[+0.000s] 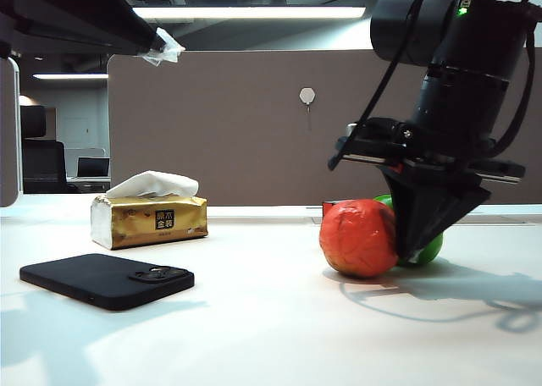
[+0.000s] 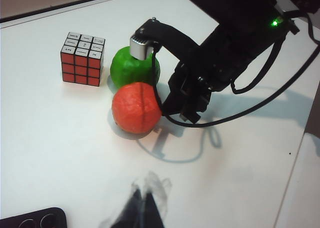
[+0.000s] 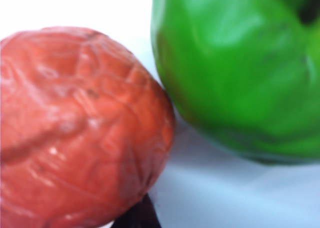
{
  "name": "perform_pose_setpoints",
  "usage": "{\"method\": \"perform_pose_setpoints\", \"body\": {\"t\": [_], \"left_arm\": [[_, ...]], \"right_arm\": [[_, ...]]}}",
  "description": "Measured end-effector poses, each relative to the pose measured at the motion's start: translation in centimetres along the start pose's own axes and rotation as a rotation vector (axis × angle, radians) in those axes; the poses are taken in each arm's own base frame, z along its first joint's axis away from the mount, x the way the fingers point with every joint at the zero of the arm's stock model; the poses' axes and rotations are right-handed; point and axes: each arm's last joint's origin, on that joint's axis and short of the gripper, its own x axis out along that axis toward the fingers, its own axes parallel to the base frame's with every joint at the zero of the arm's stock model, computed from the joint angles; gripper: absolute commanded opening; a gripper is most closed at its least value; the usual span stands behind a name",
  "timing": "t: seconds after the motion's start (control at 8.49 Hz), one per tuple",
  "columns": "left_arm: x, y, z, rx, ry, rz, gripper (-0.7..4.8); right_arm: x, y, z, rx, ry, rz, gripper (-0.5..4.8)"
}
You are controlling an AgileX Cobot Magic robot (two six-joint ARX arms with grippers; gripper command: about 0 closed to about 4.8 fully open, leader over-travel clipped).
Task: Move all the fruits on the tabletop near the face of the Rubik's cube that has the color most similar to each fruit.
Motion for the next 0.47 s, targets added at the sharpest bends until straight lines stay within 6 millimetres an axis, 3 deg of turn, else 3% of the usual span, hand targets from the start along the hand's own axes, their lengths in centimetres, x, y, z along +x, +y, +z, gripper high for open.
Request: {"method": "perform_pose_setpoints", "body": {"t": [0.24, 0.47], "left_arm": [[0.0, 0.0, 0.0, 0.0, 0.0, 0.0, -0.05], [0.0, 0.0, 0.0, -0.001, 0.001, -0.003, -0.05]], "right_arm": [[0.0, 0.2, 0.7, -0.001, -0.068, 0.037, -0.01], [-0.6, 0.9, 2.9, -0.017, -0.259, 0.176, -0.01]]}}
